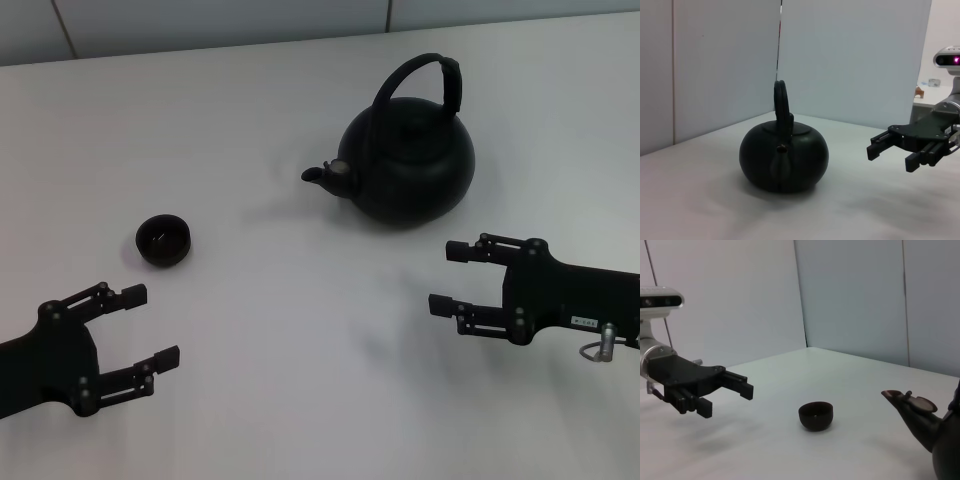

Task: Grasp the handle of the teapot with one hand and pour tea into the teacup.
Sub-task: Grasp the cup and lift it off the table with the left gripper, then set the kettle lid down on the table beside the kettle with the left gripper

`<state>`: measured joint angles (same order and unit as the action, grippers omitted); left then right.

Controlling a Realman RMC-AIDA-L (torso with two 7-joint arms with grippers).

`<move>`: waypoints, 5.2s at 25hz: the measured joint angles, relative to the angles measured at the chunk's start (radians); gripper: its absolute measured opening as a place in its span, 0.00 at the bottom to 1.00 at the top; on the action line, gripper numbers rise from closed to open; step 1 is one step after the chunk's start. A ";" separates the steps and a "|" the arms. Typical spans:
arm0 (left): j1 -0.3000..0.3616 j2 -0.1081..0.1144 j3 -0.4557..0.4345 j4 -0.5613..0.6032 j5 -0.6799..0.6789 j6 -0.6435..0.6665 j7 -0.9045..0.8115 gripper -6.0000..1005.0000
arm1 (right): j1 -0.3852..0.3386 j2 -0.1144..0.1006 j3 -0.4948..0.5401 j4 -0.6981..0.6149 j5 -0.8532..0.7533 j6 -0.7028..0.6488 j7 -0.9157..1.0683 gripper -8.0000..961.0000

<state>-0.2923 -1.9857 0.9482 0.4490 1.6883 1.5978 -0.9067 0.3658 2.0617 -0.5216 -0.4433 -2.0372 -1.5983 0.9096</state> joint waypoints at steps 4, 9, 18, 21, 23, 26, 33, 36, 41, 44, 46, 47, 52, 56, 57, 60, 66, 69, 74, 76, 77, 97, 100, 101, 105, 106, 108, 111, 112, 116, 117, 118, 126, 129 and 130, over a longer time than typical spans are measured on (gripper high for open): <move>-0.007 -0.002 0.002 0.000 0.001 -0.002 0.000 0.81 | 0.002 0.000 0.002 0.000 0.000 0.000 0.000 0.75; -0.011 -0.002 0.001 0.000 0.001 -0.002 -0.001 0.80 | 0.004 0.000 0.004 -0.001 0.000 0.000 0.001 0.75; -0.011 -0.008 0.001 0.000 0.001 -0.005 0.004 0.80 | 0.004 0.000 0.006 0.000 0.001 0.000 0.002 0.75; -0.008 -0.016 -0.011 -0.004 -0.001 -0.020 0.009 0.79 | 0.003 0.000 0.007 0.000 0.002 0.000 0.002 0.75; 0.000 -0.036 -0.068 -0.006 -0.012 -0.061 0.020 0.79 | 0.000 0.000 0.008 0.000 0.004 -0.001 0.002 0.75; 0.009 -0.070 -0.191 -0.009 -0.019 -0.115 0.059 0.79 | -0.002 0.000 0.009 -0.002 0.007 -0.005 0.002 0.75; -0.003 -0.073 -0.309 -0.078 -0.029 -0.146 0.114 0.78 | -0.002 0.000 0.011 -0.006 0.008 -0.010 0.002 0.75; -0.003 -0.073 -0.307 -0.075 -0.027 -0.143 0.115 0.78 | 0.001 0.000 0.011 -0.006 0.008 -0.010 0.002 0.75; -0.008 -0.076 -0.268 -0.077 -0.015 -0.199 0.143 0.78 | 0.003 0.000 0.011 -0.006 0.008 -0.010 0.002 0.75; -0.008 -0.077 -0.209 -0.080 -0.014 -0.276 0.166 0.77 | 0.003 0.000 0.011 -0.006 0.008 -0.010 0.001 0.75; -0.008 -0.079 -0.192 -0.082 -0.014 -0.302 0.167 0.77 | 0.003 0.000 0.011 -0.007 0.008 -0.009 0.001 0.75; -0.008 -0.079 -0.190 -0.082 -0.014 -0.306 0.167 0.77 | 0.003 0.000 0.011 -0.007 0.008 -0.009 0.001 0.75; -0.013 -0.081 -0.189 -0.081 -0.016 -0.307 0.168 0.77 | 0.002 0.000 0.011 -0.008 0.008 -0.009 0.001 0.75; -0.032 -0.083 -0.189 -0.082 -0.019 -0.323 0.170 0.76 | 0.002 0.000 0.011 -0.008 0.008 -0.009 0.000 0.75; -0.039 -0.084 -0.189 -0.084 -0.019 -0.335 0.170 0.76 | 0.002 0.000 0.011 -0.008 0.008 -0.009 0.000 0.75; -0.063 -0.086 -0.189 -0.097 -0.019 -0.367 0.171 0.76 | 0.003 0.000 0.011 -0.008 0.008 -0.009 0.000 0.75; -0.111 -0.088 -0.161 -0.120 -0.020 -0.411 0.172 0.75 | 0.004 -0.001 0.022 -0.008 0.010 -0.009 0.000 0.75; -0.125 -0.088 -0.152 -0.122 -0.022 -0.424 0.172 0.75 | 0.004 -0.002 0.024 -0.008 0.011 -0.009 -0.001 0.75; -0.157 -0.093 -0.140 -0.126 -0.022 -0.458 0.164 0.75 | 0.004 -0.005 0.025 -0.008 0.011 -0.009 -0.001 0.75; -0.165 -0.093 -0.140 -0.130 -0.022 -0.468 0.162 0.75 | 0.004 -0.005 0.025 -0.008 0.011 -0.009 -0.001 0.75; -0.168 -0.094 -0.140 -0.132 -0.022 -0.474 0.162 0.75 | 0.004 -0.005 0.025 -0.008 0.011 -0.010 -0.001 0.75; -0.192 -0.093 -0.127 -0.150 -0.022 -0.512 0.158 0.73 | 0.006 -0.005 0.026 -0.008 0.011 -0.012 0.001 0.75; -0.192 -0.093 -0.127 -0.151 -0.022 -0.512 0.158 0.72 | 0.008 -0.005 0.026 -0.008 0.011 -0.012 0.001 0.75; -0.192 -0.093 -0.127 -0.151 -0.022 -0.511 0.158 0.72 | 0.009 -0.005 0.026 -0.008 0.011 -0.012 0.001 0.75; -0.193 -0.093 -0.127 -0.151 -0.030 -0.491 0.158 0.70 | 0.010 -0.007 0.026 -0.008 0.011 -0.013 0.001 0.75; -0.194 -0.093 -0.127 -0.151 -0.036 -0.481 0.158 0.70 | 0.010 -0.007 0.026 -0.008 0.011 -0.012 0.001 0.75; -0.202 -0.093 -0.127 -0.151 -0.045 -0.461 0.158 0.69 | 0.010 -0.007 0.026 -0.008 0.011 -0.012 0.001 0.75; -0.226 -0.093 -0.125 -0.151 -0.051 -0.445 0.159 0.68 | 0.010 -0.007 0.026 -0.008 0.011 -0.012 0.001 0.75; -0.238 -0.094 -0.121 -0.153 -0.052 -0.445 0.160 0.68 | 0.010 -0.007 0.026 -0.008 0.011 -0.012 0.001 0.75; -0.281 -0.094 -0.090 -0.165 -0.060 -0.459 0.168 0.68 | 0.011 -0.007 0.026 -0.008 0.011 -0.012 0.001 0.75; -0.288 -0.094 -0.079 -0.167 -0.066 -0.463 0.169 0.68 | 0.012 -0.008 0.026 -0.008 0.011 -0.012 0.002 0.75; -0.294 -0.094 -0.064 -0.170 -0.073 -0.467 0.169 0.68 | 0.012 -0.008 0.026 -0.008 0.011 -0.012 0.002 0.75; -0.324 -0.094 0.000 -0.195 -0.113 -0.496 0.171 0.69 | 0.023 -0.008 0.026 -0.008 0.011 -0.023 0.002 0.75; -0.324 -0.094 0.006 -0.200 -0.114 -0.503 0.172 0.69 | 0.028 -0.008 0.026 -0.008 0.011 -0.023 0.001 0.75; -0.324 -0.094 0.009 -0.202 -0.114 -0.507 0.172 0.69 | 0.030 -0.006 0.026 -0.008 0.011 -0.023 0.001 0.75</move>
<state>-0.6162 -2.0801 0.9570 0.2471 1.5741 1.0907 -0.7348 0.3963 2.0553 -0.4954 -0.4509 -2.0264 -1.6214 0.9108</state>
